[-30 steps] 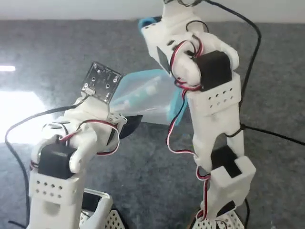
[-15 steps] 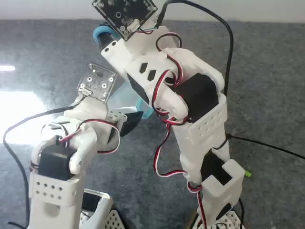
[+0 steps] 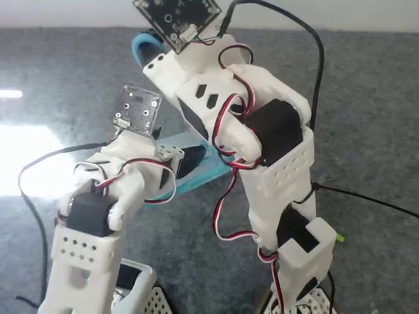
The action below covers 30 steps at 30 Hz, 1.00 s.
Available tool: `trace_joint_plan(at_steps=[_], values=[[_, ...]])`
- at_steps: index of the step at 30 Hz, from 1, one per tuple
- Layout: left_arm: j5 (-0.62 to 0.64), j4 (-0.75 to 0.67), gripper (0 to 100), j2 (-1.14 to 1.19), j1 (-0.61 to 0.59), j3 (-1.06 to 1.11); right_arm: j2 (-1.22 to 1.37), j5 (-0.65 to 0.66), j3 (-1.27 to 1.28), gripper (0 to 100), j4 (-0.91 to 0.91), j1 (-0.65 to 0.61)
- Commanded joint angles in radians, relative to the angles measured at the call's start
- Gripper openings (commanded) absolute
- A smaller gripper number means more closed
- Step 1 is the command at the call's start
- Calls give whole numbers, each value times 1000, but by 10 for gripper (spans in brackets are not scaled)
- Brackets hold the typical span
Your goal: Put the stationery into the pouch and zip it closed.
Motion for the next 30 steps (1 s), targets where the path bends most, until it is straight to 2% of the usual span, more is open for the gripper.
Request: trace_joint_plan(at_steps=[1, 5, 10, 18, 26, 30], values=[[5, -9, 321, -40, -21, -36, -51, 14, -37, 6, -25, 38], [-54, 167, 321, -146, -41, -171, -31, 9, -37, 6, -30, 116], [-92, 336, 321, -164, 54, -211, -12, 9, -37, 6, -30, 119], [-127, 347, 321, -163, 55, -120, -18, 9, -37, 6, -16, 124], [-239, 293, 321, -164, -186, -51, -18, 11, -40, 6, 1, 137], [-282, 279, 321, -164, -250, -16, -18, 9, -43, 6, 1, 142]])
